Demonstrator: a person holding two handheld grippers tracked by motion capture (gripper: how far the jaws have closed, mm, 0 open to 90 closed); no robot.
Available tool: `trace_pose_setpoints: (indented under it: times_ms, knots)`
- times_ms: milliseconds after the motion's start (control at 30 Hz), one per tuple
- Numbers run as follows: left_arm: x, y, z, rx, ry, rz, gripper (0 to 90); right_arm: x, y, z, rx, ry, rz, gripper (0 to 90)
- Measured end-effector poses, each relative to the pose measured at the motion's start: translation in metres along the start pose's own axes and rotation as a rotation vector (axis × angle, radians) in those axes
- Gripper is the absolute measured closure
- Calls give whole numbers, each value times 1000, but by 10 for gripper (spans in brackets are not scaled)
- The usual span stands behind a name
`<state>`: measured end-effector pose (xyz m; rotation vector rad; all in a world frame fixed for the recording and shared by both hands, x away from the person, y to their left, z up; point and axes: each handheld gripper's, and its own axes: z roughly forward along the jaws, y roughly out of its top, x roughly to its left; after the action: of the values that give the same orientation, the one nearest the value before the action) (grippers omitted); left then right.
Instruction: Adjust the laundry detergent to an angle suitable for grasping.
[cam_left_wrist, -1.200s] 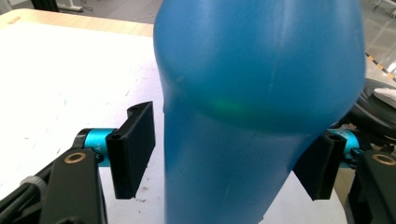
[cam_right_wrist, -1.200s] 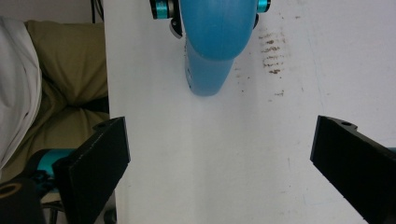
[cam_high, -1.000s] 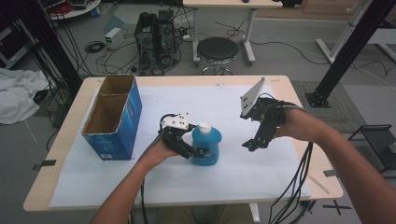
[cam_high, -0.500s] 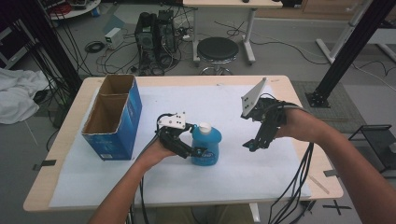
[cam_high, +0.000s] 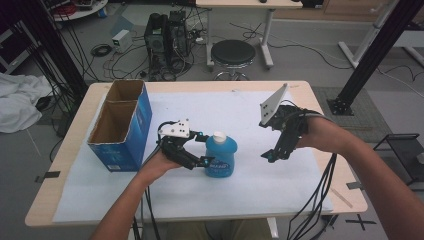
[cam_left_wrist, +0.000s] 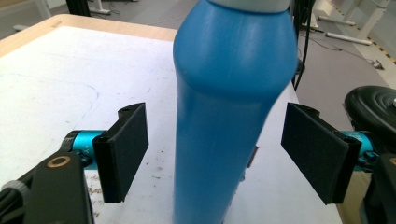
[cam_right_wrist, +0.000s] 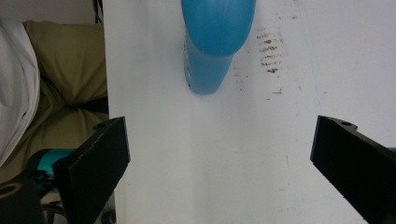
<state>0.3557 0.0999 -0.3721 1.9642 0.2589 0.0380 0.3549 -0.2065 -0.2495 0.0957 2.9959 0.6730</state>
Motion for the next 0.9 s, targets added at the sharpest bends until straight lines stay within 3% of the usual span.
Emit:
trace_pose_setpoints:
  times_ms: [167,333,367,400,533,700,767,800,833,900]
  knots:
    - [-5,1,-12,13,18,-4,231,2,-2,0,-8,-3,6,36]
    - [-8,7,-26,44,77,-32,231,2,-4,0,-13,0,-2,36]
    - [-7,9,-28,48,93,-67,232,2,-5,0,-13,-2,-2,36]
    - [-6,11,-31,63,111,-72,231,2,-5,0,-13,-1,1,36]
    - [-5,18,-41,66,117,-44,232,2,-6,0,-20,-1,0,36]
    - [-3,27,-50,141,155,-45,231,2,-8,0,-21,-1,3,36]
    - [-3,29,-52,174,189,-52,219,2,-8,0,-25,0,-2,36]
    - [-4,30,-53,199,203,-69,121,2,-8,0,-27,2,-7,36]
    - [-5,31,-54,214,217,-69,88,3,-8,0,-26,1,-4,36]
    - [-6,33,-57,260,227,-51,88,3,-8,1,-22,4,-11,37]
